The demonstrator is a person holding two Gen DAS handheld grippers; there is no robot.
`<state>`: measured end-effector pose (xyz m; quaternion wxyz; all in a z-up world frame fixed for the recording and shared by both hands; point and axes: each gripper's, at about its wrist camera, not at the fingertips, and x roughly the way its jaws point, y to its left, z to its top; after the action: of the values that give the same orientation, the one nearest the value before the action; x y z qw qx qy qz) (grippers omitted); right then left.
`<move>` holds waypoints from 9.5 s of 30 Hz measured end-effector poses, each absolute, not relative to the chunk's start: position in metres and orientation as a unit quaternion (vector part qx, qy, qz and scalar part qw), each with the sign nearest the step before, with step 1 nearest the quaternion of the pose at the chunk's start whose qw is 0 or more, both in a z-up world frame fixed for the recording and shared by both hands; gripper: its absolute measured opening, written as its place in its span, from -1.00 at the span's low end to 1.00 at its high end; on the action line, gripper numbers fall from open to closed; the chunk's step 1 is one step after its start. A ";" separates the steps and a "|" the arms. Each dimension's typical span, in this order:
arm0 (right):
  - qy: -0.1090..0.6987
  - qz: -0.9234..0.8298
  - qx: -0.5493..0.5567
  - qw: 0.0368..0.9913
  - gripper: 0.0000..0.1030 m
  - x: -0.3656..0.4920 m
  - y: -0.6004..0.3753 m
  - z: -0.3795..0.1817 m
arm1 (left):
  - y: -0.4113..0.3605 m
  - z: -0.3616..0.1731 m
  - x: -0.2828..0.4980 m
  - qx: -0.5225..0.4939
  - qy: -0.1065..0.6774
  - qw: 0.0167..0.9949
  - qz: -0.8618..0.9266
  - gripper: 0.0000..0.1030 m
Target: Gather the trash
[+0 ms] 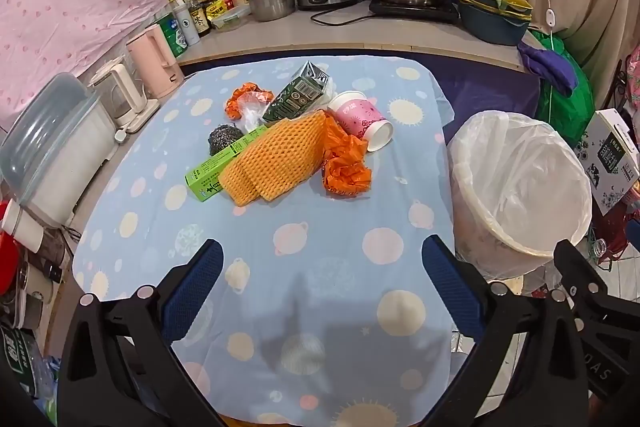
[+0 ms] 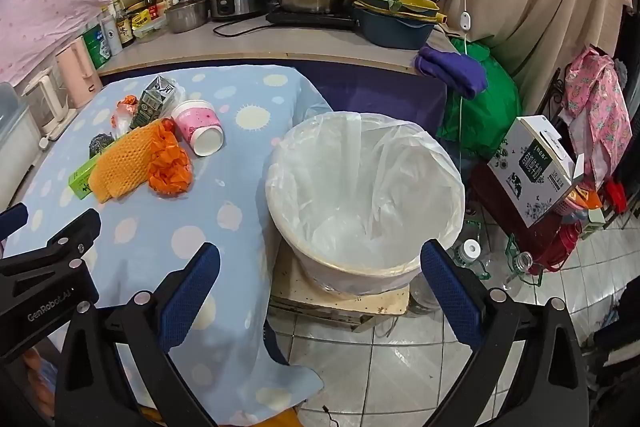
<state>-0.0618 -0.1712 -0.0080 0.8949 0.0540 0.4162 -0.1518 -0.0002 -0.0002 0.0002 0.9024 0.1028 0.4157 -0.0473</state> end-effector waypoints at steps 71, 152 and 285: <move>0.411 -0.153 0.067 0.896 0.87 -0.073 -0.187 -0.006 | -0.018 0.010 -0.006 0.121 0.407 0.904 -0.058 0.84; 0.407 -0.124 0.085 0.901 0.86 0.033 -0.120 -0.040 | 0.092 -0.039 0.083 0.048 0.459 0.886 -0.036 0.85; 0.291 -0.181 0.161 0.926 0.53 0.046 -0.169 0.021 | 0.039 -0.018 0.131 0.019 0.400 0.904 -0.149 0.70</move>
<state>0.0462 -0.1689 0.0213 0.9258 0.1608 0.2905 -0.1808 0.1306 0.0392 -0.0181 0.9040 0.0191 0.4003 -0.1491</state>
